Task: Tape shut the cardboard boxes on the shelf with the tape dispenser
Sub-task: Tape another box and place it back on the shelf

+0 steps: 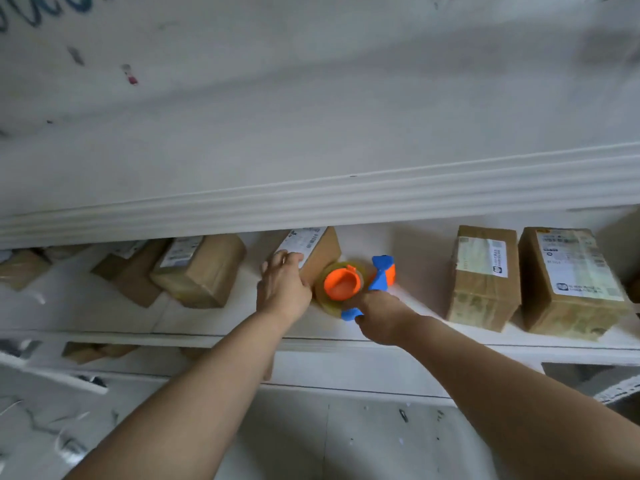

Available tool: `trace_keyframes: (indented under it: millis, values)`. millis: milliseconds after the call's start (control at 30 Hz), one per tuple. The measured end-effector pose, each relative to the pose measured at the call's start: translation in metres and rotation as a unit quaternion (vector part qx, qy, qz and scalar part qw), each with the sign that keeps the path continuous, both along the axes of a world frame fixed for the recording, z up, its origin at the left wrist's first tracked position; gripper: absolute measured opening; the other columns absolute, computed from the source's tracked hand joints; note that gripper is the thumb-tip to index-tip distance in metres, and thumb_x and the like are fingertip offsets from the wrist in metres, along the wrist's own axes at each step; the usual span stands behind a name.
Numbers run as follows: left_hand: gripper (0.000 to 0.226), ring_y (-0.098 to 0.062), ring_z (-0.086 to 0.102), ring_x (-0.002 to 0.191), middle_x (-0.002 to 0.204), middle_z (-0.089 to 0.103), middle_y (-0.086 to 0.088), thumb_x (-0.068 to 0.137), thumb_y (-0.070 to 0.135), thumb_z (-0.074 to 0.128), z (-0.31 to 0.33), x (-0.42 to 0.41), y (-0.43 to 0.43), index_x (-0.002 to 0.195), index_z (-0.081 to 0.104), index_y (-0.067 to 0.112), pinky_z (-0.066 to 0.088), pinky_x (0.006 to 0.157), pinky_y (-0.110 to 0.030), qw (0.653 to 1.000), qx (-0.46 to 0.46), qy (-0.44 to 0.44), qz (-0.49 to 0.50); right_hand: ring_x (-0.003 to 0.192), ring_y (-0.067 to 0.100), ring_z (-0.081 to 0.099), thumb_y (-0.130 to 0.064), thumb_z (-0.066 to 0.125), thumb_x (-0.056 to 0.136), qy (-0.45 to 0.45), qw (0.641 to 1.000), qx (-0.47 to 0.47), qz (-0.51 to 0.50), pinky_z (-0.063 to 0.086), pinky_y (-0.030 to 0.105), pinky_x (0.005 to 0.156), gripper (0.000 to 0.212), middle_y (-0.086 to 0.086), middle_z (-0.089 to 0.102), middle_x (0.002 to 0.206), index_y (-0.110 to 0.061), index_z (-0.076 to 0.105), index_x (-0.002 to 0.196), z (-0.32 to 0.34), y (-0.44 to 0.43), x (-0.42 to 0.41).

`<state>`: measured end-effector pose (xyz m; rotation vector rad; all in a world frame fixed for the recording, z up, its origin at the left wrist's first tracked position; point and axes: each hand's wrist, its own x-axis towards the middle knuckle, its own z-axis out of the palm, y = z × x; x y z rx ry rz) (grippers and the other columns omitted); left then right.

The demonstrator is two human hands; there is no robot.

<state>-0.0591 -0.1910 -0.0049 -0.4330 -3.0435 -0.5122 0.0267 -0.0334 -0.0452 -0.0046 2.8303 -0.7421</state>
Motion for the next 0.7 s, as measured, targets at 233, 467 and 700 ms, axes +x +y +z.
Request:
trace_keyframes:
  millis: [233, 467, 700]
  values:
    - [0.047, -0.030, 0.029, 0.132, 0.144, 0.033, -0.005, 0.094, 0.024, 0.048, -0.007, -0.050, -0.049, 0.140, 0.038, 0.021, 0.035, 0.105, -0.040, 0.996, -0.040, -0.075, 0.014, 0.144, 0.018, 0.018, -0.015, 0.041, 0.096, -0.018, 0.957, 0.260, 0.123, 0.026, 0.043, 0.109, 0.045, -0.009, 0.016, 0.158, -0.021, 0.044, 0.140, -0.019, -0.040, -0.014]
    - [0.069, -0.032, 0.031, 0.130, 0.141, 0.033, -0.008, 0.086, 0.046, 0.058, -0.015, -0.077, -0.035, 0.141, 0.031, 0.014, 0.036, 0.102, -0.041, 0.994, -0.019, -0.102, -0.040, 0.149, 0.021, -0.003, -0.011, 0.039, 0.092, -0.081, 0.949, 0.302, -0.029, 0.011, 0.052, 0.117, 0.048, -0.002, -0.001, 0.161, -0.014, 0.046, 0.139, -0.017, -0.047, -0.017]
    - [0.091, -0.030, 0.051, 0.118, 0.126, 0.051, -0.006, 0.057, 0.056, 0.074, -0.018, -0.098, -0.031, 0.125, 0.033, 0.012, 0.043, 0.088, -0.035, 0.992, 0.025, -0.116, -0.047, 0.149, 0.017, 0.002, -0.013, 0.047, 0.091, -0.044, 0.969, 0.191, -0.150, 0.018, 0.043, 0.116, 0.038, -0.003, 0.018, 0.157, -0.015, 0.053, 0.128, 0.000, -0.067, -0.045]
